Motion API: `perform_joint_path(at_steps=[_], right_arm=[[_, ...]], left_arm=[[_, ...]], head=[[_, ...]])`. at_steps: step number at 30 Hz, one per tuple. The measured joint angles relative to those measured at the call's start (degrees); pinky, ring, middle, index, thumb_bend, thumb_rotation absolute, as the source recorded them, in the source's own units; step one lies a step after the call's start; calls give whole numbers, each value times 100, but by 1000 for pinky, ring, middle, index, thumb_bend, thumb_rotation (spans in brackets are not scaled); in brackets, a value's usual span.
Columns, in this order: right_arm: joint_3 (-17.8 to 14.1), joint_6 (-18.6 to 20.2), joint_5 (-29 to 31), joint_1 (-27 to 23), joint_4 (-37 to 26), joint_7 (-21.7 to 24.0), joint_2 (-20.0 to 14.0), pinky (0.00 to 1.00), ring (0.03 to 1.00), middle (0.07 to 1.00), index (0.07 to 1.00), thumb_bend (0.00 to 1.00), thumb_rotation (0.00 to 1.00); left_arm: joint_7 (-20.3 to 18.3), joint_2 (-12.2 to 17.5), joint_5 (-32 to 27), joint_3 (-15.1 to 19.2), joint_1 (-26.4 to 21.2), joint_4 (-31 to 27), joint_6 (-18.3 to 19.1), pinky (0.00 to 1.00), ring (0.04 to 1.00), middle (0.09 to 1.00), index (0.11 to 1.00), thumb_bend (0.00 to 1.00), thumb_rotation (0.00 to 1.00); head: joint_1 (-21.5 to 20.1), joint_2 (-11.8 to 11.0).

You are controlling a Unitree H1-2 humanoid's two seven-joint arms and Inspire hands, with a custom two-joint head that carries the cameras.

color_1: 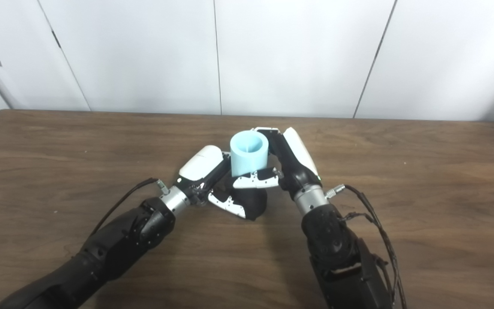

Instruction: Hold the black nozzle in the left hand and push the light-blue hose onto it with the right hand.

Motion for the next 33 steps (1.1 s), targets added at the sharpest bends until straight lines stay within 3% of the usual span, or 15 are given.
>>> perform_joint_path(at_steps=[3, 5, 11, 15, 25, 26, 28, 29, 33], right_arm=[[19, -11, 94, 43, 18, 185, -117, 676, 792, 868, 973, 971, 316], [5, 61, 138, 108, 25, 254, -202, 746, 904, 976, 996, 997, 361], [-73, 263, 238, 134, 25, 485, -361, 749, 994, 1000, 1000, 1000, 404], [-82, 286, 243, 92, 26, 529, -360, 753, 1000, 1000, 1000, 1000, 412], [-190, 287, 409, 79, 63, 635, -361, 654, 998, 1000, 1000, 1000, 371], [-223, 286, 471, 68, 101, 660, -369, 664, 1000, 1000, 1000, 1000, 383], [-253, 283, 587, 26, 147, 789, -459, 877, 1000, 1000, 1000, 1000, 440], [-251, 272, 662, -2, 147, 905, -557, 937, 1000, 1000, 1000, 1000, 452], [-331, 253, 1104, -89, 136, 1422, -1055, 984, 1000, 1000, 1000, 1000, 449]], left_arm=[[-3, 0, 0, 1, -6, 0, 1, 505, 575, 494, 478, 524, 0], [-4, 1, -1, 5, -5, -1, 0, 522, 597, 495, 476, 524, 0], [-4, 1, -1, 5, -4, 18, -11, 536, 604, 496, 475, 524, 0], [-4, 1, -2, 6, -7, 24, -19, 524, 601, 491, 479, 524, 0], [-4, -4, -2, 6, -14, 50, -38, 525, 601, 505, 469, 523, 0], [-4, -4, -2, 6, -14, 51, -38, 517, 594, 506, 468, 523, 0], [-4, -7, -2, 5, -16, 52, -38, 514, 586, 504, 470, 524, 0], [-4, -9, -2, 5, -16, 53, -38, 513, 582, 503, 471, 524, 0], [-4, -16, -2, 6, -19, 61, -44, 533, 599, 493, 477, 524, 0]], head=[[0, 0], [-18, -9], [-9, -9], [-9, -18], [-9, -26], [0, -35], [9, -35], [0, -35], [9, -44]])
